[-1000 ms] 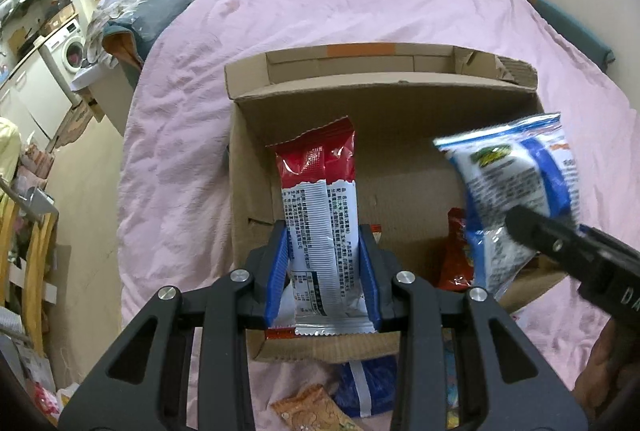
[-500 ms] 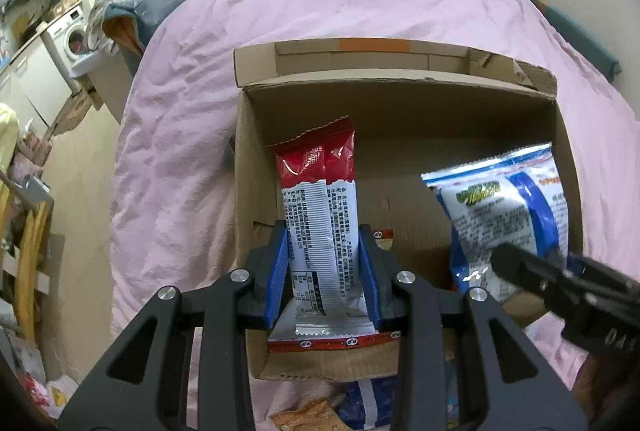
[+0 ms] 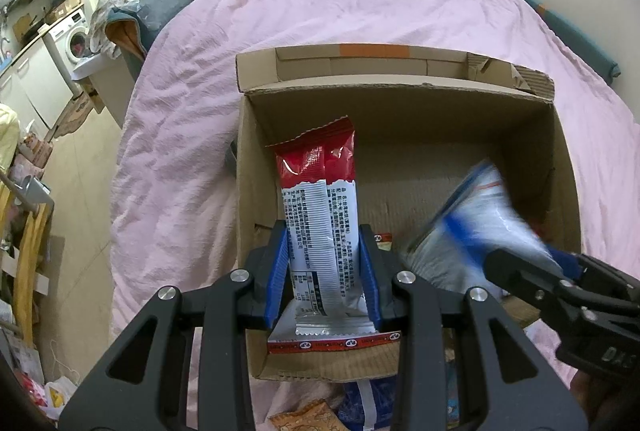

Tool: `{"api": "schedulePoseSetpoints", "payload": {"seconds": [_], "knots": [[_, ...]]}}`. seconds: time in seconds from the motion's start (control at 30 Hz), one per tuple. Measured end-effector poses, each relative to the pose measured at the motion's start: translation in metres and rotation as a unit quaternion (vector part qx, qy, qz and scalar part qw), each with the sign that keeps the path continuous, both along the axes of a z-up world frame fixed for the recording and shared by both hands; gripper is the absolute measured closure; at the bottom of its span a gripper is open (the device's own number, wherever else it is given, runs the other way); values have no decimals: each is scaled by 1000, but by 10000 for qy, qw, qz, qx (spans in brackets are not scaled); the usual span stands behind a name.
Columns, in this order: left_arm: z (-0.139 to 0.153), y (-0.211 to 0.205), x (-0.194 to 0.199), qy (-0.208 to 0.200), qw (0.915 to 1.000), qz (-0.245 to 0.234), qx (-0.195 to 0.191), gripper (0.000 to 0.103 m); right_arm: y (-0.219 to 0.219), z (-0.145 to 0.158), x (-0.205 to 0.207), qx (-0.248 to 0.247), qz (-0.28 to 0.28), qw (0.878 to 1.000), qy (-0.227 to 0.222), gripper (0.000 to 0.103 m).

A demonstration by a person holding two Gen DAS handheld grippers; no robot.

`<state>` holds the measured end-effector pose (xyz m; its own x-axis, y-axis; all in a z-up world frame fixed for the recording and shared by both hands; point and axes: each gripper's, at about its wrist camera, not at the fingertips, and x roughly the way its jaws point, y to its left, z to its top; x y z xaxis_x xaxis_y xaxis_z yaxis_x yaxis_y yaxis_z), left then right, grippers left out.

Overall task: Organize snacks
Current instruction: 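Carry both held snacks into the box and open both tools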

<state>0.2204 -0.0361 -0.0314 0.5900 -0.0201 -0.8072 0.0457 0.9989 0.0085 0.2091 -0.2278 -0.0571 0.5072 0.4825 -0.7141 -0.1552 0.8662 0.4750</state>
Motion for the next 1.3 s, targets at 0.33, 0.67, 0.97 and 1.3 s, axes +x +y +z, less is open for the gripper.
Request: {"api": "schedulePoseSetpoints", "payload": {"seconds": [0.33, 0.67, 0.97, 1.3], "knots": [[1, 3, 1, 37, 10000, -3, -40, 73, -16, 12, -2, -83, -379, 9986, -353, 11], [10, 1, -7, -285, 9995, -49, -119, 24, -24, 20, -2, -56, -536, 9973, -501, 11], [14, 7, -9, -338, 9991, 25, -266, 24, -23, 23, -2, -154, -477, 9972, -554, 11], [37, 28, -27, -750, 9941, 209, -753, 24, -31, 35, -15, -193, -582, 9956, -708, 11]]}}
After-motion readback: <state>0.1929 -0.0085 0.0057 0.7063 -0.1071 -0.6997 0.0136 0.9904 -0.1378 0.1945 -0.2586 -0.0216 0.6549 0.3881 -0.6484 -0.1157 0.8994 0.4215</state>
